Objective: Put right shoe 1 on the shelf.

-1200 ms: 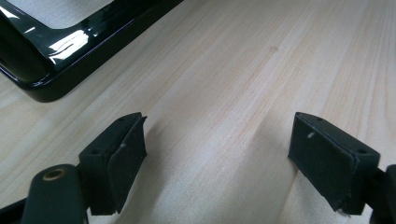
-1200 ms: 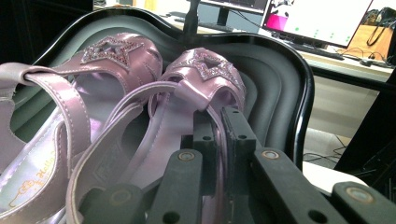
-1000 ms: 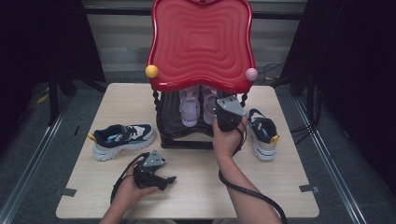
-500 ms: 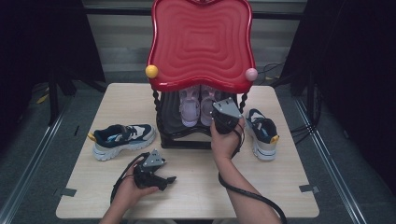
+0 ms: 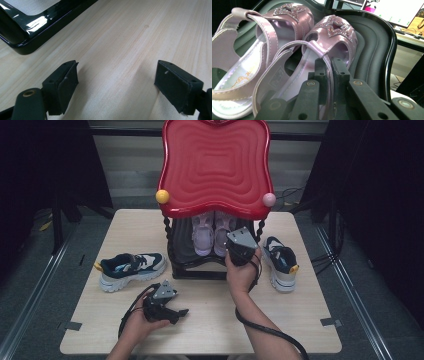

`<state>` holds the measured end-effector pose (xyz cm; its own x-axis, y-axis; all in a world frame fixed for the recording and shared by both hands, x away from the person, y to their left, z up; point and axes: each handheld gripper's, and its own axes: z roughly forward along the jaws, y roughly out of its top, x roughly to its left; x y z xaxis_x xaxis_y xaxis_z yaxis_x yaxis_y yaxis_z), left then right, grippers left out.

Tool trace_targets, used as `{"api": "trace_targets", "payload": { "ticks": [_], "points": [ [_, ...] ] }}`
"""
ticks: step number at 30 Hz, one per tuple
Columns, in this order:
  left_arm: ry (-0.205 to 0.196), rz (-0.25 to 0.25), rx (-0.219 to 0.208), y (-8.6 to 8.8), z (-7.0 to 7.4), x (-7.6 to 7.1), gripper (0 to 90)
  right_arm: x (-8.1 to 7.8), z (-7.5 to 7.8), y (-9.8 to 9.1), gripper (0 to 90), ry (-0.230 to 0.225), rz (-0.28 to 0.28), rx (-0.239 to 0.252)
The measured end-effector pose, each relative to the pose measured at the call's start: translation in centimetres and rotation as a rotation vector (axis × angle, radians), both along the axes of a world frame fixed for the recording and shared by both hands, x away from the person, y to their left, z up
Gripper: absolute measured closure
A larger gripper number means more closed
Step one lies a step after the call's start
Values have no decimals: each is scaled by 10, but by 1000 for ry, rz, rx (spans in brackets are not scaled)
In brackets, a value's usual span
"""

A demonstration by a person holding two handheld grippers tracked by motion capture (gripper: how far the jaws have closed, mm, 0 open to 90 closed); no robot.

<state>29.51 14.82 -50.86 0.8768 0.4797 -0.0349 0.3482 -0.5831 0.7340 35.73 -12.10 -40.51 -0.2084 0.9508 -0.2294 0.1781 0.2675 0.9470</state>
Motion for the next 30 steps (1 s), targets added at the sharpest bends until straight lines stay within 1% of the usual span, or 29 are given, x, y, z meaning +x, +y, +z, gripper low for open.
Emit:
{"api": "trace_targets", "payload": {
  "ticks": [7,11,17,18,21,30],
  "points": [
    [-1,-1,2,0,0,0,180,0,-1,-1,823,6,7,-9],
    [-1,-1,2,0,0,0,180,1,0,-3,820,18,12,-10],
    [-1,-1,2,0,0,0,180,2,-1,-3,812,21,15,3],
    [-1,-1,1,0,0,0,180,2,-1,-4,810,21,14,-2],
    [-1,-1,2,0,0,0,180,3,0,-3,800,27,20,6],
    [-1,0,1,0,0,0,180,3,0,-3,748,35,19,6]
  ]
}}
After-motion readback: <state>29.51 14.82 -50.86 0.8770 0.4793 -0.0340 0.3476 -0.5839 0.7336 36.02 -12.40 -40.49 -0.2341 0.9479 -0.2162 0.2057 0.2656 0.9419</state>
